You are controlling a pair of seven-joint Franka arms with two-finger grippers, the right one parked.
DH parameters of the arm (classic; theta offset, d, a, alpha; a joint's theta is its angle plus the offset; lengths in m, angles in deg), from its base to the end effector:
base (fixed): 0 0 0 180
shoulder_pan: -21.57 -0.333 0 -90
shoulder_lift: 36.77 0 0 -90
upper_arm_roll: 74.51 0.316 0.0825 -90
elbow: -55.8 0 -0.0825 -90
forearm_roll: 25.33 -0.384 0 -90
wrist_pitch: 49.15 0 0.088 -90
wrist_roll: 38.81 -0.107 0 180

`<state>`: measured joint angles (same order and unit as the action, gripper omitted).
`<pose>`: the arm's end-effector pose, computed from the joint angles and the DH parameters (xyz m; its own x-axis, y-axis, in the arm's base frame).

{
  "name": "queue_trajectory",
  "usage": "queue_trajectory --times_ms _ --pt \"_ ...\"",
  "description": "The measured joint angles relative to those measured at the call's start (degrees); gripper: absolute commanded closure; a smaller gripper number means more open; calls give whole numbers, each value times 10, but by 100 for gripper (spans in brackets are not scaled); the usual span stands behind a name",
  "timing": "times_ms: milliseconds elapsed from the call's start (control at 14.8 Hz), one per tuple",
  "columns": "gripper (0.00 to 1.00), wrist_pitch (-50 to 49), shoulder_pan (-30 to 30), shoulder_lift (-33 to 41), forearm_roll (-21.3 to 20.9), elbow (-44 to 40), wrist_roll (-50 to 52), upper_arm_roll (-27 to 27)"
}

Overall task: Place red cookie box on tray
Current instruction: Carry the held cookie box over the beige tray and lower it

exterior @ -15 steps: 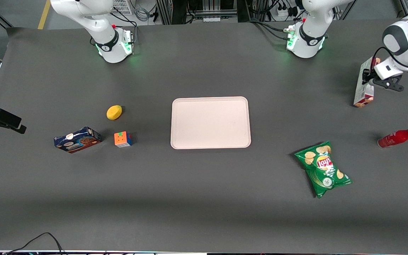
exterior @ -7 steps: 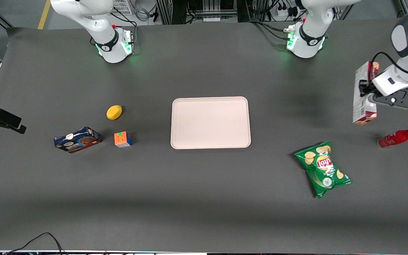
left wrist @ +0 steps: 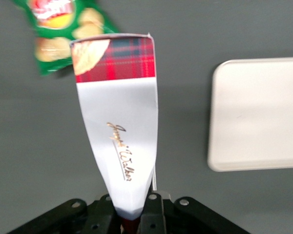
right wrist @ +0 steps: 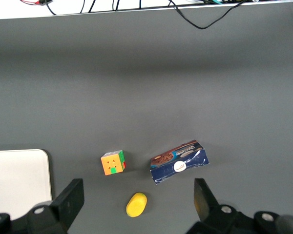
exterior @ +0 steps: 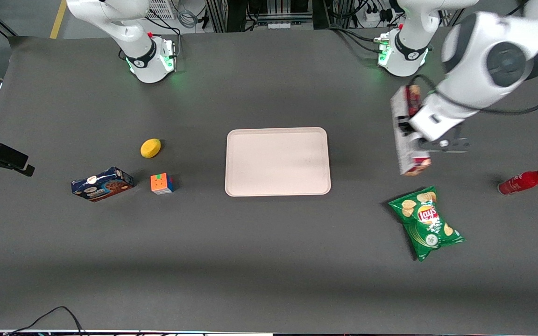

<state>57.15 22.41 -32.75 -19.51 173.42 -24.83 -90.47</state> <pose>0.4942 -0.1596 0.4574 0.9894 -0.0152 -0.1444 -0.0095 -0.9992 0.0399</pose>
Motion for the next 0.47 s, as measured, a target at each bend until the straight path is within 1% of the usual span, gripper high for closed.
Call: queue_trajectory --times_ms 136,271,339,475 --pt "100 58 14 -48 3 -7 82 -41" --pt "100 129 27 -102 2 -8 140 -71" --pt "100 161 38 -128 -1 -9 161 -78" --pt "100 212 62 -173 -22 -10 195 -81"
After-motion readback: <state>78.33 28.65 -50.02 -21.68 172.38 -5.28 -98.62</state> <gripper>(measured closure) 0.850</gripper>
